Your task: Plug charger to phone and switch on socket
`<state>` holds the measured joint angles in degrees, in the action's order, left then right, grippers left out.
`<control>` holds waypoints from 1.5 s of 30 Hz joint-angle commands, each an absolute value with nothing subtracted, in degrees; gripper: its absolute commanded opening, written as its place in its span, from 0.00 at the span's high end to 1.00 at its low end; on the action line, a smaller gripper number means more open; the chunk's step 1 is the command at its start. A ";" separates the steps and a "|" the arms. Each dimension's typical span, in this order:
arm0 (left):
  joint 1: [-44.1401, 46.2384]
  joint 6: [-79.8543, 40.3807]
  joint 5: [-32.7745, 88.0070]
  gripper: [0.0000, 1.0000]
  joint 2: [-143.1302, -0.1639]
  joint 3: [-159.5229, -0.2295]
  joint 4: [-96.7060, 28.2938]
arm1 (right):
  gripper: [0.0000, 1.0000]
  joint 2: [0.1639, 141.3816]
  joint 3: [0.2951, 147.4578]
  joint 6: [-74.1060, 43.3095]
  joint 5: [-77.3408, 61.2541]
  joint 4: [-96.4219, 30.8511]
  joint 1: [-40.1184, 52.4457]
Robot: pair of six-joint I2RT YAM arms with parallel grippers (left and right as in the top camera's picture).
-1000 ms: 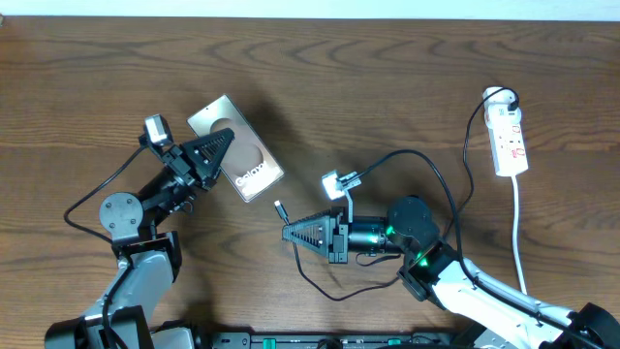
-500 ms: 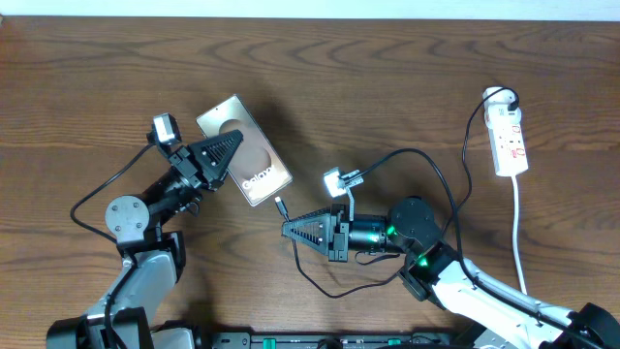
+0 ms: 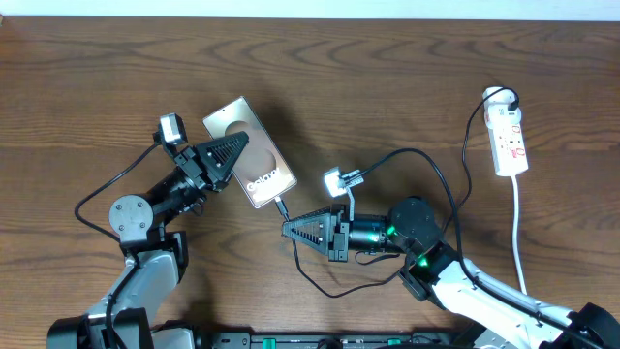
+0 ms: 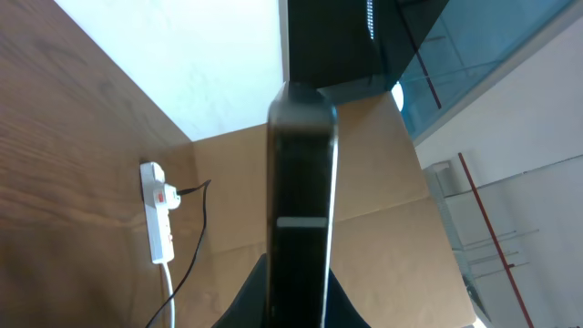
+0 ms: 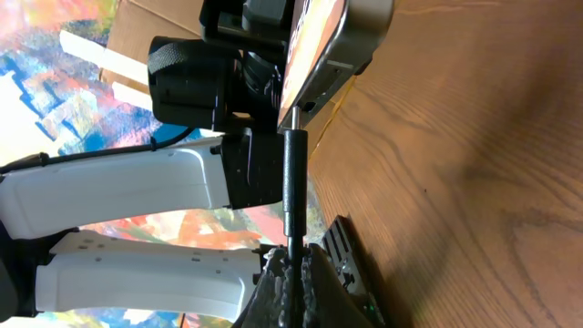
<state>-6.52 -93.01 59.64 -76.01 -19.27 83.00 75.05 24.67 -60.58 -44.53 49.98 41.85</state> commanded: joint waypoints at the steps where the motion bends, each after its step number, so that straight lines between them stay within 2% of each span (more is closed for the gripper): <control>1: -6.33 -93.30 59.46 0.92 -75.55 -21.10 84.60 | 0.99 75.13 24.58 -58.98 -43.81 49.95 42.11; 6: -7.55 -92.20 59.53 0.92 -75.57 -21.10 84.55 | 0.99 75.33 24.58 -47.59 -44.47 44.99 42.11; 9: -9.80 -91.96 59.72 0.92 -75.57 -21.10 84.55 | 0.99 75.33 24.58 -40.29 -43.05 35.53 41.95; 14: -15.42 -92.03 63.46 0.93 -75.57 -21.08 84.51 | 0.99 75.33 24.60 -34.65 -29.34 16.69 40.23; 19: -17.91 -92.03 66.89 0.93 -75.57 -21.08 84.51 | 0.99 75.33 24.67 -34.17 -22.00 10.96 36.36; 21: -17.93 -92.03 66.87 0.93 -75.57 -21.08 84.49 | 0.94 75.33 24.73 -34.17 -18.87 7.40 34.26; 23: -17.93 -92.03 66.87 0.93 -75.57 -21.08 84.49 | 0.85 75.33 24.73 -34.17 -16.40 3.64 33.08; 26: -17.93 -92.03 66.87 0.93 -75.57 -21.08 84.49 | 0.82 75.33 24.75 -33.78 -13.63 -0.91 32.84; 27: -17.93 -92.03 66.87 0.93 -75.57 -21.08 84.49 | 0.76 75.33 24.77 -32.64 -13.63 -1.52 32.84; 33: -17.93 -92.03 66.89 0.92 -75.57 -21.08 84.49 | 0.59 75.33 29.98 -30.70 -13.37 -6.61 32.95; 37: -18.61 -92.03 66.87 0.92 -75.57 -21.08 84.47 | 0.48 75.48 39.59 -30.55 -4.19 -20.58 35.62; 41: -21.74 -92.01 66.94 0.93 -75.57 -21.08 82.13 | 0.49 78.26 48.82 -30.57 4.25 -31.90 39.83; 44: -25.93 -92.05 68.07 0.93 -75.57 -21.08 79.59 | 0.50 85.78 56.16 -30.52 5.63 -37.34 44.03; 45: -27.55 -92.31 69.36 0.93 -75.57 -21.08 79.29 | 0.53 89.58 58.87 -30.11 6.46 -39.11 45.89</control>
